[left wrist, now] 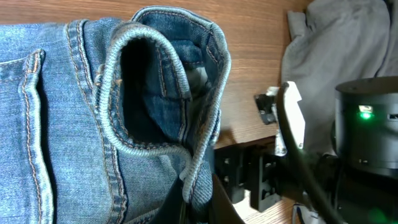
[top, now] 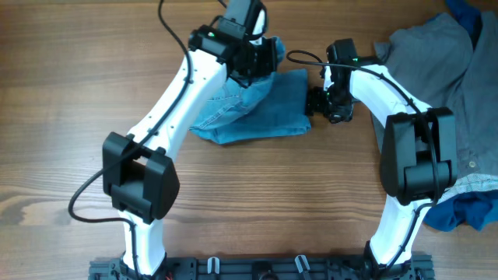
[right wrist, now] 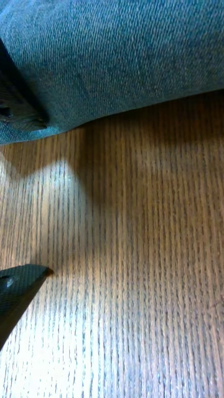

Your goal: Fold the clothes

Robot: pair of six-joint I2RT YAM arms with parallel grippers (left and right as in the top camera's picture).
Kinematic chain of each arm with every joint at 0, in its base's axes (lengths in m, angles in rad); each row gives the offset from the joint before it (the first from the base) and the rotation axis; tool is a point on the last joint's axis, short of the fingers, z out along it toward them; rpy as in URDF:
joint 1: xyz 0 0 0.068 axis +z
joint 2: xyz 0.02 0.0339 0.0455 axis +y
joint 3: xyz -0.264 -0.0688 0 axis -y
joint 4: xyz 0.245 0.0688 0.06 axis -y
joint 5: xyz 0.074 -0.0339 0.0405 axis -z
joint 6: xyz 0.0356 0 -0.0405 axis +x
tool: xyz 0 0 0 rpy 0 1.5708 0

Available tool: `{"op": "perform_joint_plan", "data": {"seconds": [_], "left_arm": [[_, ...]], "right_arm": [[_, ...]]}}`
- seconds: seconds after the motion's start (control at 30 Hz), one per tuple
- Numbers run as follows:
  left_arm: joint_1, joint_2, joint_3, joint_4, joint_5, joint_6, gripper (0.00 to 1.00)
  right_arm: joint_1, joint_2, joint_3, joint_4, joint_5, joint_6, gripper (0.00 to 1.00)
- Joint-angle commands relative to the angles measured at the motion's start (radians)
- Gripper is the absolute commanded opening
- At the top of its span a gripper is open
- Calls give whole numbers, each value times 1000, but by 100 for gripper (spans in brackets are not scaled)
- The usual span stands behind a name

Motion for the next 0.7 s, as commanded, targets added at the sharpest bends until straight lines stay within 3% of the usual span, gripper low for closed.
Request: {"op": "perform_joint_plan", "data": {"seconds": [0.0,0.1,0.17,0.2,0.27,0.53,0.67], "left_arm": [[-53,7,22,36,29,-42,4],[-78,7,22,41,-18,-42,4],[-86,7,22,42,-32,-42,18],[-87,7,22,44,-32,-42,31],[-86,7,22,49,-33,-41,45],[-16,6,22,53,-214,-37,42],[64,7,22,56,-298,-37,49]], "right_arm": [[20,4,-27,5,-37,16,74],[20,4,-27,4,-37,16,74],[20,4,-27,4,-37,16,75],[20,4,-27,3,-37,16,79],[20,4,-27,0,-36,16,85],[-44,-47,105,-169,-28,15,89],[-44,-165,151,-196,-137,-48,89]]}}
